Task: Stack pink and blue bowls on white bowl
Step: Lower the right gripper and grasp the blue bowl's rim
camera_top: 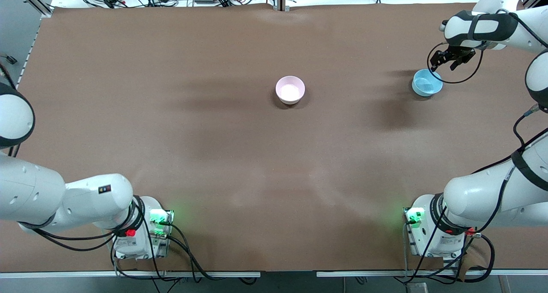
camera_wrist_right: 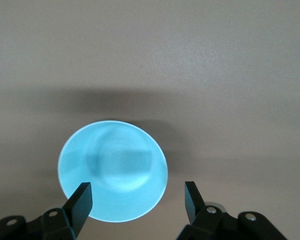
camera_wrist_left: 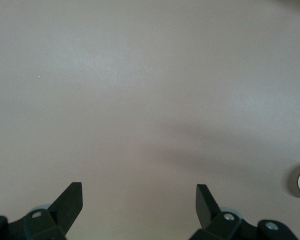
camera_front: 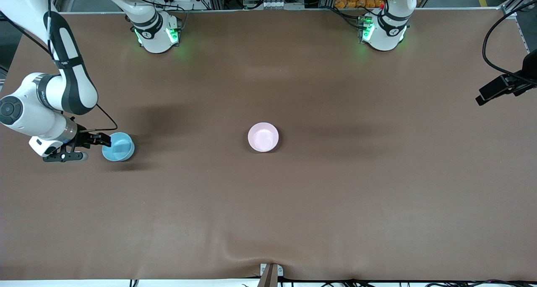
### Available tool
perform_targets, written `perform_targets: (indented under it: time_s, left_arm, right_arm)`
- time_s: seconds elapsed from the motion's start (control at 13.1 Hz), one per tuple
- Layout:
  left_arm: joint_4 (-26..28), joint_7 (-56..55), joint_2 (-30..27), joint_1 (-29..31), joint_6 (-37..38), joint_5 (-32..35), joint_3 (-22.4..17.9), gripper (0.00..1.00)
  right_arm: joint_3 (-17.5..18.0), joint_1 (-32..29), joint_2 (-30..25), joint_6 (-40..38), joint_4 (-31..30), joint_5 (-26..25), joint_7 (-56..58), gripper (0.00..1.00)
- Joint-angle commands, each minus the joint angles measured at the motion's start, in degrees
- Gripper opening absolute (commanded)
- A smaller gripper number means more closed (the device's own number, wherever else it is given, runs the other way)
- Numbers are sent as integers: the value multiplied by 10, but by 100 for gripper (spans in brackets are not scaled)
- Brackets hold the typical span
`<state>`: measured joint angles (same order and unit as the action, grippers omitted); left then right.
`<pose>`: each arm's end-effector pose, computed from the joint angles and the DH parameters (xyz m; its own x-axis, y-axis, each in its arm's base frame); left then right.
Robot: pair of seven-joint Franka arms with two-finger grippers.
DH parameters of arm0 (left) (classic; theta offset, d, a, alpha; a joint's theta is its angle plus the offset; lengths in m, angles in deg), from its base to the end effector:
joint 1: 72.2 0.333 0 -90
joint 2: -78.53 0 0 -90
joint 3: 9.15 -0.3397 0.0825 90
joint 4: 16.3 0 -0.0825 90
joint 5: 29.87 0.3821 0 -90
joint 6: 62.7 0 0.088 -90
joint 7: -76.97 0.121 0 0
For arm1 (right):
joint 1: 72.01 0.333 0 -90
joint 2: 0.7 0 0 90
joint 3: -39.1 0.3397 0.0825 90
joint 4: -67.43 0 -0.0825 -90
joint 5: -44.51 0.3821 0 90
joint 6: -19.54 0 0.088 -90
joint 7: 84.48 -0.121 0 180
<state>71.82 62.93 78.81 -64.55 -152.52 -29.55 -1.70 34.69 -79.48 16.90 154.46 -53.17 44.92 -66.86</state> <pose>0.5548 0.0028 0.6467 0.9689 0.2460 0.0253 0.2461 -0.9693 0.0012 0.5663 -0.1182 0.2767 0.9935 0.0976 -0.0592 0.0978 -0.9952 0.0006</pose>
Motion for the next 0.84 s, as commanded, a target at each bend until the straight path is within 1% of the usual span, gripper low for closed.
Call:
perform_targets:
  time_s: [0.0, 0.08, 0.23, 0.38, 0.46, 0.61, 0.69, 0.76]
  left_arm:
    - [-1, 22, -4, -81, 5, -10, -75, 100]
    - [4, 23, -8, -80, 4, -10, -74, 100]
    - [6, 23, -10, -83, 5, -11, -73, 100]
    - [7, 20, -10, -84, 5, -11, -63, 100]
    - [15, 22, -12, -81, 6, -11, -62, 100]
    - [31, 23, -20, -83, 7, -11, -61, 100]
    - [32, 22, -20, -84, 10, -11, -52, 100]
    - [32, 22, -19, -82, 10, -11, -48, 100]
  right_arm:
    - [7, -32, 19, 37, -5, -1, 37, 77]
    - [7, -33, 25, 39, -5, -1, 37, 75]
    - [7, -38, 33, 41, -4, -1, 36, 58]
    - [8, -33, 39, 40, -4, 3, 27, 46]
    - [8, -36, 42, 40, -4, 3, 27, 43]
    - [8, -40, 49, 45, -4, 11, 26, 42]
    - [8, -36, 50, 44, -5, 29, 27, 39]
    - [8, -33, 50, 44, -6, 39, 27, 39]
